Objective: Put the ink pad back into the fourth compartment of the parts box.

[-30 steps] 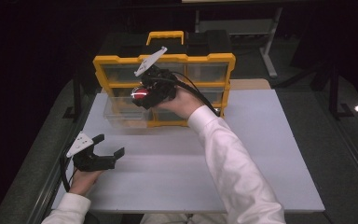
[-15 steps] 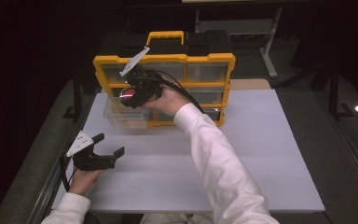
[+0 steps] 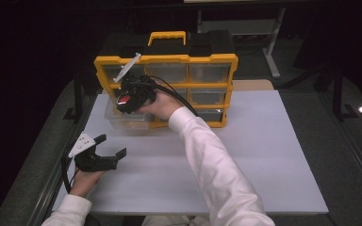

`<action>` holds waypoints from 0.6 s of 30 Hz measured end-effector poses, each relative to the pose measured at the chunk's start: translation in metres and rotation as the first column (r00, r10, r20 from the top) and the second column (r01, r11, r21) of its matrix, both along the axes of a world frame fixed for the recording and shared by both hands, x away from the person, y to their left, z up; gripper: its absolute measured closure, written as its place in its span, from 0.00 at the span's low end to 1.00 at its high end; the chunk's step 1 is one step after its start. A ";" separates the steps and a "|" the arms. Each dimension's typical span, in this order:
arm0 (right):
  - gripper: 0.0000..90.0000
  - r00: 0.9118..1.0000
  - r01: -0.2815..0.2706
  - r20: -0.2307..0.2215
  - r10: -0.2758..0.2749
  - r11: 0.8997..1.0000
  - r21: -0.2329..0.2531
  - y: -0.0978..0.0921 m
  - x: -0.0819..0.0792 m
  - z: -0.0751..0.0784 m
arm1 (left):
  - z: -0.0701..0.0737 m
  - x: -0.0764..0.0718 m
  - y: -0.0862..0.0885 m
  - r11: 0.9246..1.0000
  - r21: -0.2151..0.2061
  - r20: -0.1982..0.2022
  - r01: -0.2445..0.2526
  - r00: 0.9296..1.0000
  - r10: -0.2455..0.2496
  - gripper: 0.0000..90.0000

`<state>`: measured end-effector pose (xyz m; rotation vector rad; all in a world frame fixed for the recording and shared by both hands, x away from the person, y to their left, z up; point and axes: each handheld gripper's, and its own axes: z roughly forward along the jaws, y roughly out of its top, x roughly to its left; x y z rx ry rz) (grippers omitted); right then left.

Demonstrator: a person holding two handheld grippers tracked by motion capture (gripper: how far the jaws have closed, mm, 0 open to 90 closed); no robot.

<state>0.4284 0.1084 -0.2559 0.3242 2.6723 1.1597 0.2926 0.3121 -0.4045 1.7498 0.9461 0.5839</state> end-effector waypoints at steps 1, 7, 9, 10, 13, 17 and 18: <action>0.32 1.000 -0.003 -0.006 0.003 1.000 0.003 0.001 0.000 -0.001 | 0.000 0.000 0.000 1.000 -0.001 -0.001 0.001 1.000 -0.001 0.00; 0.14 0.999 0.019 -0.035 -0.018 0.999 0.039 -0.003 0.002 0.001 | 0.000 0.000 0.000 1.000 -0.002 -0.003 0.006 1.000 -0.006 0.00; 0.11 0.998 0.019 -0.058 -0.017 0.999 0.038 -0.006 0.002 0.001 | 0.000 0.000 0.000 1.000 -0.003 -0.003 0.007 1.000 -0.007 0.00; 0.04 0.998 0.018 -0.061 -0.016 0.999 0.036 -0.008 0.001 0.001 | 0.000 0.000 0.000 1.000 -0.002 -0.005 0.007 1.000 -0.007 0.00; 0.00 0.997 0.025 -0.072 -0.021 0.998 0.057 -0.015 -0.001 0.001 | -0.001 0.001 0.000 1.000 -0.002 -0.009 0.008 1.000 -0.008 0.00; 0.00 0.998 0.027 -0.062 -0.022 0.997 0.078 -0.026 -0.004 0.003 | -0.001 0.000 0.000 1.000 -0.003 -0.008 0.005 1.000 -0.005 0.00; 0.00 0.998 0.027 -0.064 -0.021 0.996 0.086 -0.029 -0.004 0.004 | -0.001 0.000 0.000 1.000 -0.004 -0.008 0.004 1.000 -0.004 0.00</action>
